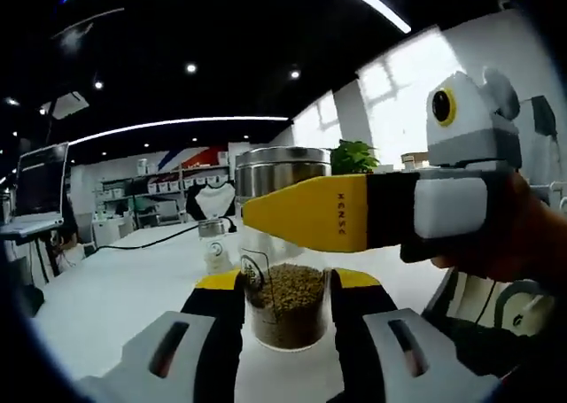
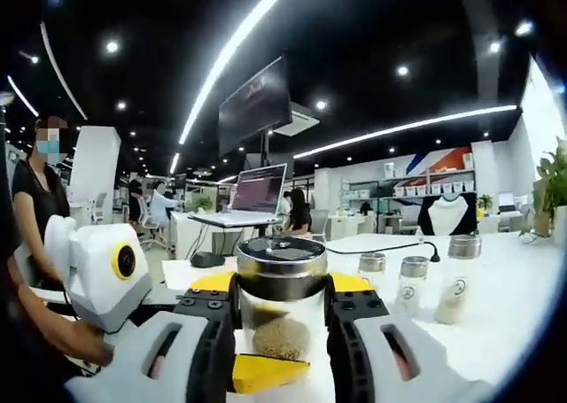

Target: Rotate the seasoning bottle until the label or dispensing opening points toward the visible target arrow and the bottle remains upright within the marked orientation range

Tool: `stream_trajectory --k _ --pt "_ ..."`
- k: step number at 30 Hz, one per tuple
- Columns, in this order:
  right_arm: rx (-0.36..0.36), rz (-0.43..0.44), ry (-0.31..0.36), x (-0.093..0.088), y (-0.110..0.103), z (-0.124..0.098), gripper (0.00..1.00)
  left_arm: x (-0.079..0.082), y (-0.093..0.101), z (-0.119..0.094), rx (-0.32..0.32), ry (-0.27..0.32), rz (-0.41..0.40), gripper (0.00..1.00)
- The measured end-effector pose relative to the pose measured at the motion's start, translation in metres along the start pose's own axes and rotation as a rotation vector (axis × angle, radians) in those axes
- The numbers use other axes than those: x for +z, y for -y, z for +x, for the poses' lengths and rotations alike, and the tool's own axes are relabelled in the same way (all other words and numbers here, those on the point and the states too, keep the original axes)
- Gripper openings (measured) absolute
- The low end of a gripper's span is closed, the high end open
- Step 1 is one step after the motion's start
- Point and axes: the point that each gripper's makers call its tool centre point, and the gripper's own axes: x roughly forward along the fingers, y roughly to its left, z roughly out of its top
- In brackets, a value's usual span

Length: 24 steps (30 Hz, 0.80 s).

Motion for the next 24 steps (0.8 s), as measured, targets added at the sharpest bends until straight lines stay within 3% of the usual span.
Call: stream_trajectory --k 4,8,11,13,16,21,24 --pt "0.079 -0.023 -0.049 -0.004 -0.001 -0.003 0.35 0.001 0.005 0.000 -0.090 0.018 0.044 0.42" --pt "0.163 0.033 -0.036 0.006 0.003 -0.011 0.35 0.014 0.015 -0.004 -0.222 0.097 -0.011 0.42" --pt "0.285 0.064 -0.026 0.015 -0.002 -0.022 0.35 0.022 0.023 -0.011 -0.340 0.149 -0.041 0.41" --pt "0.366 0.089 0.006 0.023 -0.007 -0.030 0.35 0.029 0.030 -0.016 -0.407 0.179 -0.113 0.41" --pt "0.437 0.069 0.035 0.029 -0.014 -0.038 0.35 0.032 0.036 -0.018 -0.443 0.193 -0.125 0.42" --pt "0.497 0.077 -0.007 0.026 -0.018 -0.042 0.36 0.029 0.047 -0.022 -0.497 0.180 -0.131 0.42" --pt "0.488 0.103 0.001 0.024 -0.019 -0.038 0.36 0.028 0.044 -0.020 -0.439 0.142 -0.129 0.42"
